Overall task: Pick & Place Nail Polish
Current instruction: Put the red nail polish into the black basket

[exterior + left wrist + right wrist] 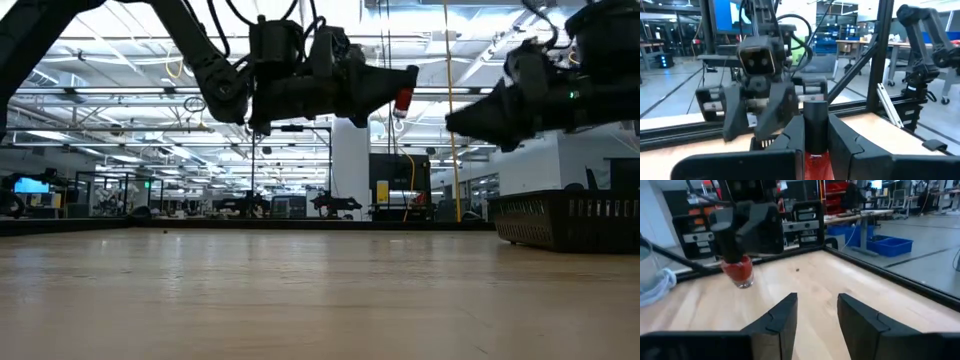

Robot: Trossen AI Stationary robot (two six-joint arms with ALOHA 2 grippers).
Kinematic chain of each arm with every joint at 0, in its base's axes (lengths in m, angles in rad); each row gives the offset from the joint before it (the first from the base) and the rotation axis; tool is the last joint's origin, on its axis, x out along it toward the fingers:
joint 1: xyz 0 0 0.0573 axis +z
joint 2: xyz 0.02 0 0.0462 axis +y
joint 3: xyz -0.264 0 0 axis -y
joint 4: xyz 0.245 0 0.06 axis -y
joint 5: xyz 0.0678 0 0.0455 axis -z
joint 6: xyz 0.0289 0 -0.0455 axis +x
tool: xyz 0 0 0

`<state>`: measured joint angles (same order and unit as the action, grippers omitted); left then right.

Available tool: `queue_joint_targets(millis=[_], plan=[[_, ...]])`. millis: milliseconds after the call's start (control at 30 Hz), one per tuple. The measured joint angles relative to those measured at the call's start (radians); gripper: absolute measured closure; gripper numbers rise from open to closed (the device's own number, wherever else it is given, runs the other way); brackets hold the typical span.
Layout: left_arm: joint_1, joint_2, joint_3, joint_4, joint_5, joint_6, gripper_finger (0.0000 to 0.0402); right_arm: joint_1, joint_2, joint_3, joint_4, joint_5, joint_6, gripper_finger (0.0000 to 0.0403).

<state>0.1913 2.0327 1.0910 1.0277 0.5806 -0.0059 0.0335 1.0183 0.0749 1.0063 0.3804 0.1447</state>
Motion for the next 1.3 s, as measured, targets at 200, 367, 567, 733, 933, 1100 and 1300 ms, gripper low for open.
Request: queue_joint_targets(millis=[200,367,567,733,933,1100,1300], plan=[[0.000,0.011,0.026,0.023,0.005,0.000,0.0366,0.000,0.122,0.106,-0.059,-0.108,0.032,0.0232],[-0.002,0.008,0.030,0.024,0.016,0.000,0.0366,0.000,0.228,0.177,-0.047,-0.156,0.079,0.0178],[-0.002,0.008,0.030,0.013,0.017,0.008,0.0366,0.000,0.326,0.283,-0.044,-0.201,0.066,0.0129],[-0.002,0.008,0.030,-0.018,0.017,0.021,0.0366,0.001,0.361,0.338,-0.041,-0.201,0.025,0.0125],[-0.005,0.008,0.030,-0.032,0.014,0.026,0.0366,0.001,0.361,0.346,-0.042,-0.203,0.025,0.0166],[-0.005,0.008,0.030,-0.032,0.015,0.027,0.0366,0.019,0.361,0.346,-0.039,-0.210,0.015,0.0232],[-0.006,0.008,0.030,-0.033,0.022,0.018,0.0366,0.033,0.361,0.346,-0.041,-0.238,-0.046,0.0307]])
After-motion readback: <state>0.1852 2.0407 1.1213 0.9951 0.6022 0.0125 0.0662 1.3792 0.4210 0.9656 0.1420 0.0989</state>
